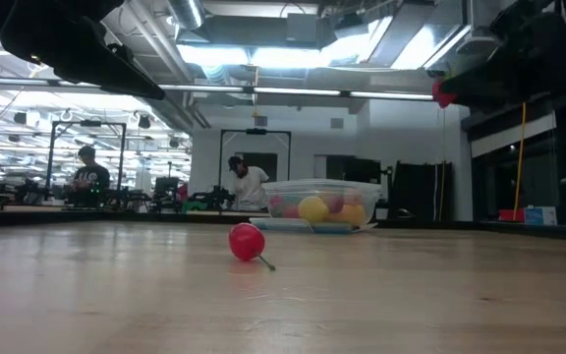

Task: Pick and placing Produce into tupperware
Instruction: Put the red strawberry into the transparent container

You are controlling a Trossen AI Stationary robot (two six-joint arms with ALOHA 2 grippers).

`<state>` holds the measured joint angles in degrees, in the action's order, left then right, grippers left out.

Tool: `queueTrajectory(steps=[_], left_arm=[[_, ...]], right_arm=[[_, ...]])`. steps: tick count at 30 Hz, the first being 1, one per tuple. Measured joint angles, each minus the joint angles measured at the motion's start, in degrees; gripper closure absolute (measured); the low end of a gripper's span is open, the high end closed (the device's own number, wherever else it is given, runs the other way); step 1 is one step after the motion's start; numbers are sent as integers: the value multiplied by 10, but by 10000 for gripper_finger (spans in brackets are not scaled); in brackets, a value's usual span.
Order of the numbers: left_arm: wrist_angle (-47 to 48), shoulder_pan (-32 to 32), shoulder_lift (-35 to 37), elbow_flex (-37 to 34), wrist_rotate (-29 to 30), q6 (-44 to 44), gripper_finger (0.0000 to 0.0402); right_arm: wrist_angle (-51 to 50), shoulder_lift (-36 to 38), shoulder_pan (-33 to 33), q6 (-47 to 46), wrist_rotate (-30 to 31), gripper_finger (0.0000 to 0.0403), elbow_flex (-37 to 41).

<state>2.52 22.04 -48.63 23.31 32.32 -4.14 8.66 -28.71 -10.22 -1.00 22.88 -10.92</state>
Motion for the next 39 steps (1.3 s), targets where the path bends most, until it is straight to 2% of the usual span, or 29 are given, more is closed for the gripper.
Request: queueTrajectory(steps=[7, 11, 18, 26, 39], left_arm=[[0, 0, 0, 0, 0, 2, 172], [0, 0, 0, 0, 0, -2, 172], [0, 0, 0, 0, 0, -2, 172], [0, 0, 0, 0, 0, -2, 172], [0, 0, 0, 0, 0, -2, 172]], right_arm=[[-1, -3, 0, -18, 118, 265, 0], [1, -27, 0, -20, 117, 265, 0], [9, -109, 0, -20, 94, 265, -9], [11, -201, 41, 26, -25, 265, -66], [-39, -371, 177, 123, -234, 265, -197]])
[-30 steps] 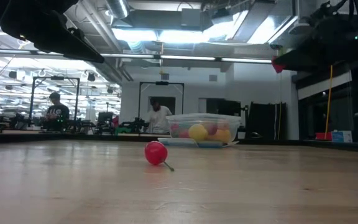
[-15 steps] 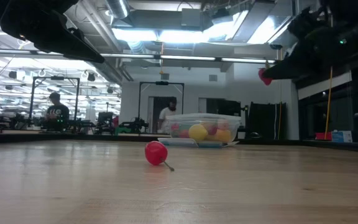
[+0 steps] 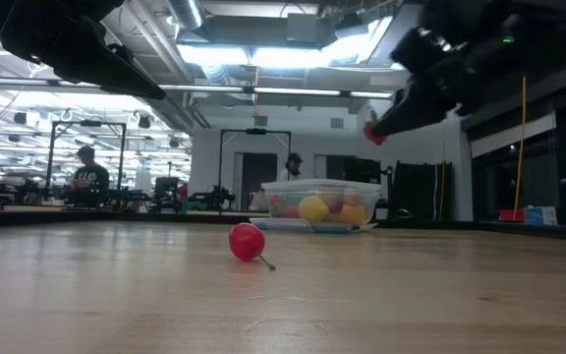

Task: Pick and placing Produce into tupperware
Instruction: Put the red strawberry into the transparent container

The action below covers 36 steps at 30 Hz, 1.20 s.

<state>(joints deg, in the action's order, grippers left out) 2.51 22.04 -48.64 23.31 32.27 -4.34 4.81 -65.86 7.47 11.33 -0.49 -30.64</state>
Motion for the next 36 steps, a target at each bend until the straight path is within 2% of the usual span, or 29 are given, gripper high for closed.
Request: queueTrajectory(steps=[5, 16, 28, 36], left_arm=[[0, 0, 0, 0, 0, 0, 172], [0, 0, -1, 0, 0, 0, 172], [12, 0, -1, 0, 0, 0, 172], [16, 0, -1, 0, 0, 0, 172]], right_arm=[[-115, -72, 51, 41, -32, 265, -100], [-252, -239, 144, 124, -147, 265, -310], [-436, -427, 193, 179, -157, 265, -554], [-477, -498, 215, 194, -157, 265, -622]])
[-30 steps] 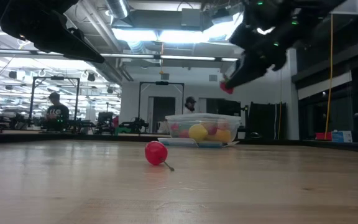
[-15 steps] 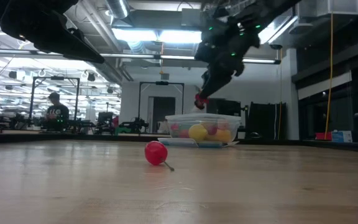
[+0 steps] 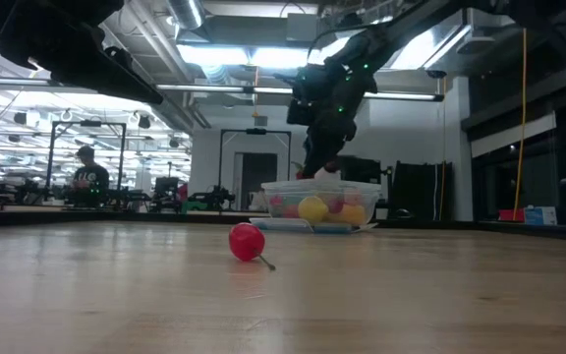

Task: Pick and placing Produce into tupperware
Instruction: Put the red strawberry into the transparent container

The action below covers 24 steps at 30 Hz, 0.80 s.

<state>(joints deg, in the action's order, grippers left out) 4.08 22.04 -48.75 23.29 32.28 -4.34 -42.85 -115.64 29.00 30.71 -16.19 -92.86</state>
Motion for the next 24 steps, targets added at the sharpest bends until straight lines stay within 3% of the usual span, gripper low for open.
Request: queueTrajectory(steps=[24], left_arm=[[2, 0, 0, 0, 0, 0, 172]], right_arm=[[-7, -33, 6, -13, 5, 265, -6]])
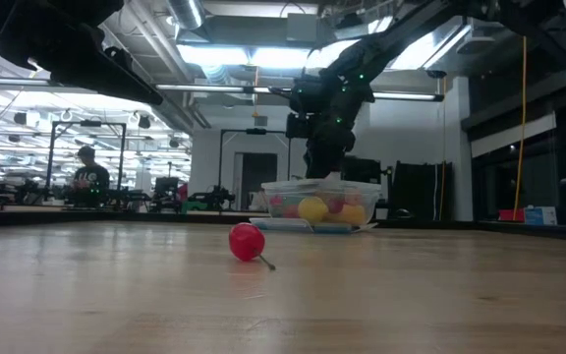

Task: Pick and placing Produce into tupperware
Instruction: Put the red strawberry into the transparent container, then put the red cherry into the transparent container

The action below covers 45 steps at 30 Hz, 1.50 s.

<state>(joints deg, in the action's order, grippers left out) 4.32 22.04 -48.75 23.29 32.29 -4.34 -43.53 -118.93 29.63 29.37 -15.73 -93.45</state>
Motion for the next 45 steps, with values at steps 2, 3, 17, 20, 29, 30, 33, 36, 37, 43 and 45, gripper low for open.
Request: queueTrajectory(steps=[2, 3, 17, 20, 29, 30, 33, 36, 37, 43, 45], left_arm=[[0, 0, 0, 0, 0, 0, 172], [0, 0, 0, 0, 0, 0, 172], [0, 0, 0, 0, 0, 0, 172], [0, 0, 0, 0, 0, 0, 172], [0, 0, 0, 0, 0, 0, 172], [0, 0, 0, 0, 0, 0, 172], [0, 0, 0, 0, 0, 0, 172], [0, 0, 0, 0, 0, 0, 172], [0, 0, 0, 0, 0, 0, 172], [0, 0, 0, 0, 0, 0, 172], [0, 0, 0, 0, 0, 0, 172]], right_arm=[[0, 0, 0, -4, 0, 265, 0], [0, 0, 0, -4, 0, 265, 0], [2, -8, 0, -11, 0, 265, 1], [4, -8, 0, -22, 0, 265, 1], [4, -8, 0, -59, 0, 260, 1], [4, -8, 0, -68, 0, 250, 1], [4, -8, 0, -82, 0, 224, 1], [4, -8, 0, -102, 0, 220, 1], [3, -8, 0, -111, 0, 222, 1], [-6, -8, -3, -113, 0, 240, 1], [-9, -8, -3, -113, 0, 248, -2]])
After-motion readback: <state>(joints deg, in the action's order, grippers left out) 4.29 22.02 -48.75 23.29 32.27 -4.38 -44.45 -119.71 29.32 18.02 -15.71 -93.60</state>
